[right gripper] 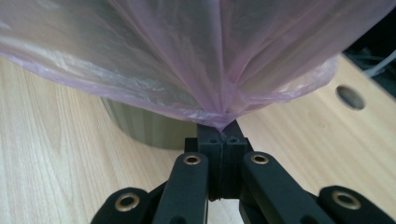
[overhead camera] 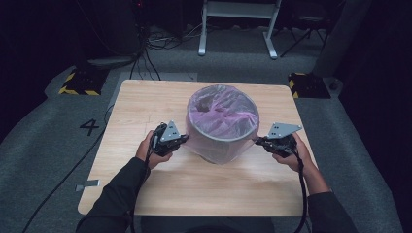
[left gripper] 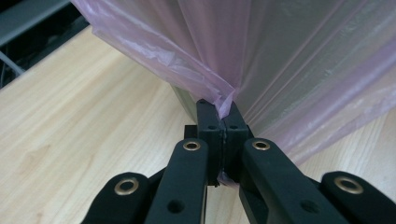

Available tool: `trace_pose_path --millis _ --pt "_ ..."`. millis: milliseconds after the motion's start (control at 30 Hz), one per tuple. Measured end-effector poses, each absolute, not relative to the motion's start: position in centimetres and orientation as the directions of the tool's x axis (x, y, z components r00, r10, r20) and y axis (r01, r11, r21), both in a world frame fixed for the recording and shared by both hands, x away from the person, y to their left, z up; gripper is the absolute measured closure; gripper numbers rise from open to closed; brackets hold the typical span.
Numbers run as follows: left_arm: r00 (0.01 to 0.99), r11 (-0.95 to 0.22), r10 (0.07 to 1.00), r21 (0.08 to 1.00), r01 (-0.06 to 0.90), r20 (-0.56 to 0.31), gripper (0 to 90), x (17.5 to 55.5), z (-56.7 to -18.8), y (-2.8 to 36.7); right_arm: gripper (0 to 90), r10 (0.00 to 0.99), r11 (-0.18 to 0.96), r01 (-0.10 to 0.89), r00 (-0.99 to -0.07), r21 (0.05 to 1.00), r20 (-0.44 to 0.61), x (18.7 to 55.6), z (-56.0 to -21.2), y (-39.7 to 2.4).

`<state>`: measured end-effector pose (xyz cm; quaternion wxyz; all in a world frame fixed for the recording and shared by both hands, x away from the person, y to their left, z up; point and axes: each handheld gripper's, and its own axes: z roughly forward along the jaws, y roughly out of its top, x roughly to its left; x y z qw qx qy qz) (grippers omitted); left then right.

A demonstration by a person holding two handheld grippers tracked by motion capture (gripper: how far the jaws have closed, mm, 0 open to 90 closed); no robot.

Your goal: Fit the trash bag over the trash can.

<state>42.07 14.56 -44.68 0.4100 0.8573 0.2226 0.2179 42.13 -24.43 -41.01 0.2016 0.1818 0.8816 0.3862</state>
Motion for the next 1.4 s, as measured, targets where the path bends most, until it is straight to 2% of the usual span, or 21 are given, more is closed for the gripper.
trace_pose_path --millis 167,200,267,333,367,433,600,633,667,767,867,1000,1067,1200,1400 --pt "0.785 -0.577 0.588 0.78 0.242 0.192 82.3 42.9 -46.2 14.4 90.0 0.502 0.64 0.226 -0.847 0.735 -0.177 43.3 -42.8 -24.5" --pt "0.766 -0.569 0.613 0.78 0.26 0.193 76.4 43.0 -46.4 14.4 90.0 0.517 0.639 0.245 -0.838 0.729 -0.172 43.6 -43.2 -24.5" --pt "0.719 -0.552 0.666 0.779 0.297 0.198 50.1 43.3 -46.7 14.6 90.0 0.536 0.633 0.278 -0.831 0.723 -0.149 44.2 -43.9 -24.6" --pt "0.708 -0.524 0.687 0.787 0.325 0.165 30.8 43.2 -46.7 15.1 90.0 0.565 0.613 0.306 -0.814 0.728 -0.133 44.7 -44.2 -24.8" --pt "0.715 -0.516 0.684 0.788 0.337 0.143 23.6 43.1 -46.6 15.5 90.0 0.573 0.605 0.316 -0.81 0.73 -0.124 44.8 -44.2 -24.9" --pt "0.722 -0.479 0.684 0.811 0.337 0.104 17.0 42.5 -46.4 16.3 90.0 0.591 0.608 0.337 -0.796 0.718 -0.127 44.9 -44.3 -24.9" --pt "0.736 -0.39 0.676 0.867 0.309 0.041 15.6 40.1 -45.2 18.1 90.0 0.665 0.583 0.411 -0.738 0.701 -0.12 45.3 -44.3 -25.8" --pt "0.739 -0.394 0.672 0.868 0.303 0.048 15.5 39.7 -45.0 18.3 85.8 0.682 0.562 0.43 -0.724 0.707 -0.102 45.3 -44.2 -26.0" --pt "0.738 -0.411 0.671 0.861 0.299 0.064 15.4 39.3 -44.9 18.3 72.4 0.698 0.535 0.44 -0.711 0.721 -0.085 45.3 -44.1 -26.2" --pt "0.739 -0.41 0.671 0.859 0.306 0.057 15.5 38.3 -44.9 18.5 59.1 0.7 0.494 0.448 -0.714 0.745 -0.035 45.0 -43.8 -26.9" --pt "0.718 -0.42 0.693 0.846 0.33 0.064 15.6 37.4 -45.4 19.0 40.2 0.699 0.527 0.452 -0.712 0.72 -0.065 44.5 -43.5 -27.2" --pt "0.713 -0.461 0.698 0.805 0.373 0.07 15.7 36.7 -46.6 19.5 26.3 0.699 0.508 0.43 -0.712 0.746 -0.065 43.1 -42.6 -28.3" --pt "0.71 -0.482 0.7 0.785 0.39 0.077 15.8 36.3 -47.3 19.7 22.7 0.7 0.479 0.422 -0.712 0.77 -0.045 42.5 -42.2 -28.8" --pt "0.712 -0.509 0.699 0.752 0.42 0.075 15.8 35.8 -48.4 20.2 20.9 0.673 0.426 0.372 -0.74 0.824 -0.014 41.1 -40.6 -29.6" --pt "0.714 -0.541 0.696 0.71 0.45 0.078 15.8 35.6 -49.6 20.4 20.6 0.629 0.411 0.276 -0.776 0.869 -0.051 40.0 -37.0 -29.0"
